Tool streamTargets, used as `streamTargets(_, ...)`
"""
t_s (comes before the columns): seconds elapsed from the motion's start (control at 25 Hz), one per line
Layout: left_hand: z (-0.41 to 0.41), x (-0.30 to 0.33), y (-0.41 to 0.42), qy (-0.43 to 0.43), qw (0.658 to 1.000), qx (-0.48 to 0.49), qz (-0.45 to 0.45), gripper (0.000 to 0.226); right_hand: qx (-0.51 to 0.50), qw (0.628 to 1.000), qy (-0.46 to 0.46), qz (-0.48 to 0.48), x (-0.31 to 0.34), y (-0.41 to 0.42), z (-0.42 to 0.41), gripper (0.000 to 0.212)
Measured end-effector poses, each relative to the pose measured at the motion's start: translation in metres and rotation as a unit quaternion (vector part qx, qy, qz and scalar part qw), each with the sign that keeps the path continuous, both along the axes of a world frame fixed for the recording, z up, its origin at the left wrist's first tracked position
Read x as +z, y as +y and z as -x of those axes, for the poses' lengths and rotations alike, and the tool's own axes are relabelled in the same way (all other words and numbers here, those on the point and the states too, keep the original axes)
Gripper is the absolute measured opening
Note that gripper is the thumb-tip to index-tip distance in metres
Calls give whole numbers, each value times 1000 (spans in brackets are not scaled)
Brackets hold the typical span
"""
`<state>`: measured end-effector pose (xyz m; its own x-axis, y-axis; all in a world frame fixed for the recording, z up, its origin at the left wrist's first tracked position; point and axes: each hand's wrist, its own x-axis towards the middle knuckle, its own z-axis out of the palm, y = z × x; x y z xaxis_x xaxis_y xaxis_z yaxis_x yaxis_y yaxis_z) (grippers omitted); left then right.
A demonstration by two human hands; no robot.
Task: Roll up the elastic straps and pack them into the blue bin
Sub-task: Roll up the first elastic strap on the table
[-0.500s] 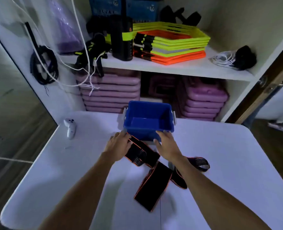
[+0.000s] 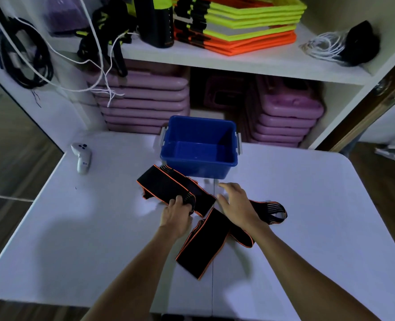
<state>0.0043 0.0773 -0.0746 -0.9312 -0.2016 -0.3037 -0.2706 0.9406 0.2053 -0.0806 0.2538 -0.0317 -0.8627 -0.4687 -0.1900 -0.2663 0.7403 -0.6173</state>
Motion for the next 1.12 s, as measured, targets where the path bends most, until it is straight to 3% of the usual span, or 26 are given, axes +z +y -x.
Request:
streamTargets(0.2, 17, 43, -3, 116, 980, 94, -135, 36, 28, 998, -37, 36, -5, -2, 5, 43)
streamTargets(0.32, 30, 95, -16, 205, 956, 73, -196, 41, 75, 993, -72, 50, -2, -18, 5, 63)
streamTargets(0.44, 31, 141, -40, 253, 941, 41, -222, 31, 100, 982, -102, 125, 10, -43, 2, 73)
streamTargets(0.56, 22, 177, -79, 291, 895, 103, -322, 19, 126, 961, -165, 184, 24, -68, 1, 61)
streamTargets(0.72, 7, 185, -149, 336, 830, 236, -377, 5, 155, 940, -256, 164, 9, -96, -4, 17)
streamTargets(0.84, -9, 161, -195, 305, 790, 343, -407, 9, 154, 929, -294, 165, -8, -119, -20, 22)
streamTargets(0.96, -36, 104, -235, 209, 823, 395, -352, 32, 208, 958, -189, 53, -29, -134, -32, 48)
streamTargets(1.12, -75, 29, -250, 143, 899, 389, -139, 57, 286, 952, 33, -102, -59, -138, -46, 50)
